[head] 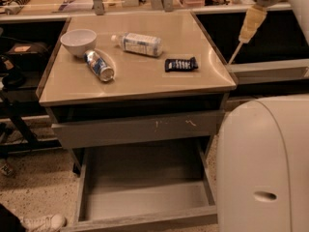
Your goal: Pick rxbar blueberry from middle drawer and place on counter
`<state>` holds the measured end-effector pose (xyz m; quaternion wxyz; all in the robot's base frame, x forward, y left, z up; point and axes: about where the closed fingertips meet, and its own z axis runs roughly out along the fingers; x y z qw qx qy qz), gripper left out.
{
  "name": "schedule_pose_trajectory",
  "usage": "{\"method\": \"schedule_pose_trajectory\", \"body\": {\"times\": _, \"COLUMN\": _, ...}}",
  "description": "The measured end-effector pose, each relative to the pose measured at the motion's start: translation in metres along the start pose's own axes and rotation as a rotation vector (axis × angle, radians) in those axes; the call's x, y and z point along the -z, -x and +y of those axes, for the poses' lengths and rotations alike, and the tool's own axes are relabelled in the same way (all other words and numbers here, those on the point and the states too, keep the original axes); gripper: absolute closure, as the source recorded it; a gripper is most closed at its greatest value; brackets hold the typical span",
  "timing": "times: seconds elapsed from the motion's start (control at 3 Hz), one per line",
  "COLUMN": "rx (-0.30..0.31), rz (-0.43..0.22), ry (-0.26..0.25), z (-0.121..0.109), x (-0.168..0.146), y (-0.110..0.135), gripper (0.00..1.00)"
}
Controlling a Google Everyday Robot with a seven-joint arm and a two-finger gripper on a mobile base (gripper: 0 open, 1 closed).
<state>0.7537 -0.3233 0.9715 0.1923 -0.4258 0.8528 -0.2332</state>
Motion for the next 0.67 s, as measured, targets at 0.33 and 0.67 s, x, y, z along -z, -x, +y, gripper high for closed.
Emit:
{"method": "schedule_pose_trajectory", "body": {"times": 0.33, "rx": -0.176, "rz": 0.114, "ry": -0.007, "z": -0.0158, "x": -0.008, "y": -0.0758, "gripper": 0.0}}
{"method": "schedule_pose_trajectory", "body": {"times": 0.67, "rx": -0.182, "rz": 0.113, "ry": -0.011, "z": -0.0172, "x": -0.0104, "y": -0.0757, "gripper": 0.0}}
